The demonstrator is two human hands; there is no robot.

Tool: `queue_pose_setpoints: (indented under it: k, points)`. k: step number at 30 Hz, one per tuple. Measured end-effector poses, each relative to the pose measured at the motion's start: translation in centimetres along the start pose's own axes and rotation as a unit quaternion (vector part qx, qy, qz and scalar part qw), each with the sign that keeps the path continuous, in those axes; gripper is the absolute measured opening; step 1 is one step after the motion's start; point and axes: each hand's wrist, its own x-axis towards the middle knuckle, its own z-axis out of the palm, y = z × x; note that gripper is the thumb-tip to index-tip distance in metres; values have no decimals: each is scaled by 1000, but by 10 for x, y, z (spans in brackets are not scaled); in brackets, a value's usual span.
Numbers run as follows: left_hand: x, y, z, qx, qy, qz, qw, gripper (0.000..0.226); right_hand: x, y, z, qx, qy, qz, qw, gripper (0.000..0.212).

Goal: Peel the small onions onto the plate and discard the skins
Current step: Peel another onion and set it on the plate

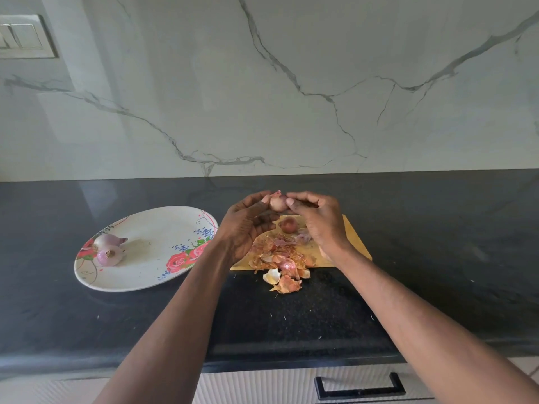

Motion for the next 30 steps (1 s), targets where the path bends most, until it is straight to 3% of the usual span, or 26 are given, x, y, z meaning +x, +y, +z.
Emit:
queue_pose_setpoints:
  k: [2, 5, 12, 15, 21, 30]
  points:
    - [-2, 0, 3, -6, 5, -9, 1000, 20, 0, 0, 0, -31, 1, -12, 999, 8]
    - [-3, 1, 4, -15, 0, -16, 1000, 22, -3, 1, 3, -70, -2, -17, 997, 13]
    - [-1, 3, 1, 23, -1, -12, 1000, 17, 2, -5, -5, -71, -35, -29, 996, 16]
    - [-1, 1, -1, 54, 22, -14, 998, 18, 2, -3, -5, -139, -57, -85, 985, 24]
    - [-3, 1, 2, 102, 63, -17, 993, 19, 0, -2, -9, -234, -82, -181, 952, 9]
    - [-6, 2, 6, 147, 65, 3, 987, 20, -2, -1, -8, -229, -77, -177, 954, 7]
